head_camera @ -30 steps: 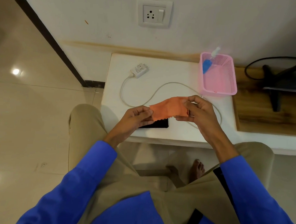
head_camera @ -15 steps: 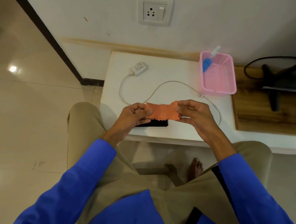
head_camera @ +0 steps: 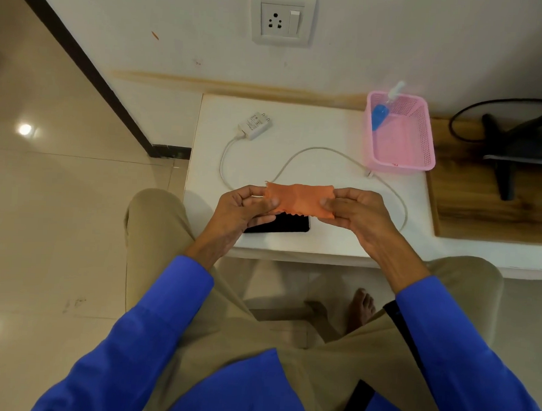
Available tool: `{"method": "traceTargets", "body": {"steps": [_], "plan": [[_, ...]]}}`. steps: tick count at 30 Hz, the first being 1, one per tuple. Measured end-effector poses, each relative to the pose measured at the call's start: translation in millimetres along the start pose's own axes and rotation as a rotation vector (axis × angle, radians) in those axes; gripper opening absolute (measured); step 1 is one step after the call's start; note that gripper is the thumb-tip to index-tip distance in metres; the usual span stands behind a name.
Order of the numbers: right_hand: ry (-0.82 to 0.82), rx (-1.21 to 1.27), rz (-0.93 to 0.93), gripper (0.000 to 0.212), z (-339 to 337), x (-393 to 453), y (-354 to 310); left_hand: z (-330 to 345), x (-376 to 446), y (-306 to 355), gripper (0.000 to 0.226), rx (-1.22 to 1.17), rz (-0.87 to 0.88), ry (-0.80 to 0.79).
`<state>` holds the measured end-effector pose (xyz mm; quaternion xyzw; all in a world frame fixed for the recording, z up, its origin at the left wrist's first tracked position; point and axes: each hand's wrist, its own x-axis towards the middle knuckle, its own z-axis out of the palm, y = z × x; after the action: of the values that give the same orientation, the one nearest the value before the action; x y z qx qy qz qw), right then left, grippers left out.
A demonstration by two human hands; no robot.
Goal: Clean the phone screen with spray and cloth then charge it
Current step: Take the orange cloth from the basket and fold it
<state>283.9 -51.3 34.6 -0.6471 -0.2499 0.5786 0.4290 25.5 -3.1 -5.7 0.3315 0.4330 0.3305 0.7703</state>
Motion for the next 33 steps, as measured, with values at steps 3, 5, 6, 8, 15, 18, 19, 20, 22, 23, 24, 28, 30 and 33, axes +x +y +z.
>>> {"method": "traceTargets", "body": {"steps": [3, 5, 6, 8, 15, 18, 19, 20, 22, 23, 24, 28, 30, 33], "plan": [[0.014, 0.013, -0.009, 0.029, -2, 1, 1, -4, 1, 0, 0.028, 0.005, -0.011, -0.004], [0.001, 0.029, -0.01, 0.03, -6, 1, 0, -4, 3, -1, 0.037, 0.01, -0.03, 0.007], [-0.004, 0.03, -0.01, 0.031, -7, 1, 0, -3, 3, -2, 0.042, 0.015, -0.036, 0.012], [-0.005, 0.026, -0.013, 0.03, -8, -1, 0, -2, 2, -3, 0.042, 0.036, -0.034, 0.006], [0.14, -0.201, -0.149, 0.023, 16, -12, 11, 25, -5, -9, 0.018, 0.544, 0.252, 0.185], [0.149, -0.333, -0.281, 0.022, 39, -22, 12, 42, -8, -6, 0.018, 0.726, 0.463, 0.227], [0.136, -0.357, -0.334, 0.021, 45, -25, 12, 46, -9, -5, 0.019, 0.777, 0.527, 0.218], [0.111, -0.353, -0.378, 0.023, 50, -28, 12, 48, -11, -5, 0.02, 0.818, 0.578, 0.213], [0.047, -0.259, -0.388, 0.025, 56, -31, 13, 50, -15, -7, 0.024, 0.87, 0.633, 0.219], [0.025, -0.201, -0.362, 0.024, 58, -32, 14, 48, -17, -8, 0.027, 0.901, 0.644, 0.221], [0.014, -0.15, -0.338, 0.023, 59, -33, 15, 46, -19, -9, 0.028, 0.941, 0.652, 0.218], [0.037, -0.04, -0.288, 0.025, 64, -35, 17, 39, -23, -7, 0.037, 1.153, 0.718, 0.191], [0.042, -0.008, -0.28, 0.028, 66, -36, 17, 41, -26, -4, 0.041, 1.242, 0.753, 0.175], [0.063, 0.019, -0.269, 0.029, 68, -37, 15, 45, -29, -2, 0.043, 1.337, 0.777, 0.169]]}}
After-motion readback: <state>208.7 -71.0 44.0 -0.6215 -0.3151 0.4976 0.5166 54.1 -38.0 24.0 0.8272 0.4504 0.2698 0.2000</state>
